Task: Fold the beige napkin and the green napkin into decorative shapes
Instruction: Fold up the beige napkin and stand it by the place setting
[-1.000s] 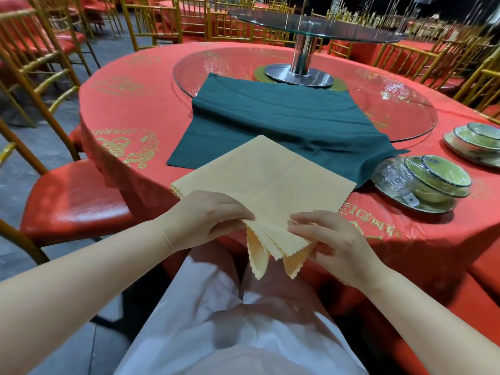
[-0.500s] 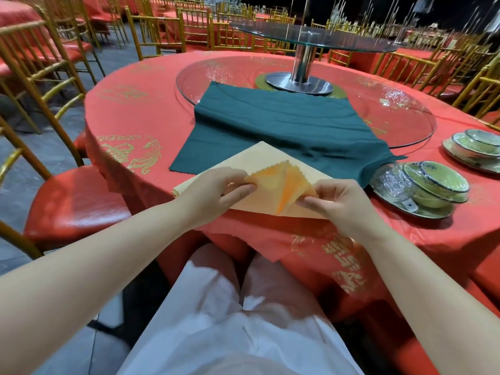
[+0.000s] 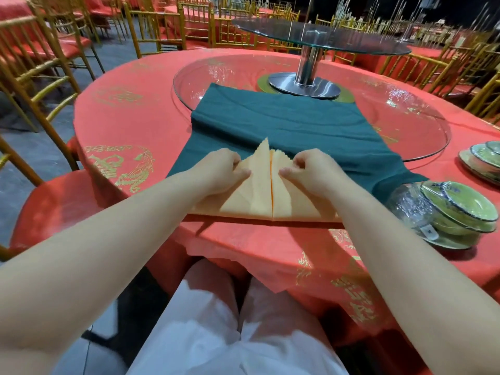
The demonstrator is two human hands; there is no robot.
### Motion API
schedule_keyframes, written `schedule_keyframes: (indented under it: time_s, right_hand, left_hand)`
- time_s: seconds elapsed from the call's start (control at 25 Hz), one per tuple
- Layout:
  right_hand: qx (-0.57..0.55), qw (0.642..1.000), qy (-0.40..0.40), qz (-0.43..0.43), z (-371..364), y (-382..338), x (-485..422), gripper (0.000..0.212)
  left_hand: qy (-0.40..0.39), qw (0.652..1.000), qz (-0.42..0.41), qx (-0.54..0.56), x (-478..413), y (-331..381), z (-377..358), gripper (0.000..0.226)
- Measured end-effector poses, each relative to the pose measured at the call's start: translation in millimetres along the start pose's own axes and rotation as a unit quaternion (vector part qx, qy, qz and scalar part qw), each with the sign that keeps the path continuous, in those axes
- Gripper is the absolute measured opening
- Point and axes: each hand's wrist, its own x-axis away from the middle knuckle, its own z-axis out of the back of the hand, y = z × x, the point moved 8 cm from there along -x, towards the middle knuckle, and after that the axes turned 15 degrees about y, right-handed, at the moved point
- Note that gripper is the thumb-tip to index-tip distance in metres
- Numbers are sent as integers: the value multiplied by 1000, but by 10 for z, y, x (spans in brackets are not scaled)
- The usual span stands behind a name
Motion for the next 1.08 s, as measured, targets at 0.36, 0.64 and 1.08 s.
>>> schedule_keyframes:
  time_s: [0.36,0.64,1.08]
  right_hand:
    - [131,991,28,27,-350,74,-155,26]
    - [212,972,32,93,-505,37,-228,33]
    - [185,980,35,62,-518,88,-223,37]
  left_hand:
    - [-14,992,0,-126,-225,-52,-312,31]
    - [70,991,16,-109,-193,-51,-321,24]
    - [-65,988,-62,-126,42,120,-656,56]
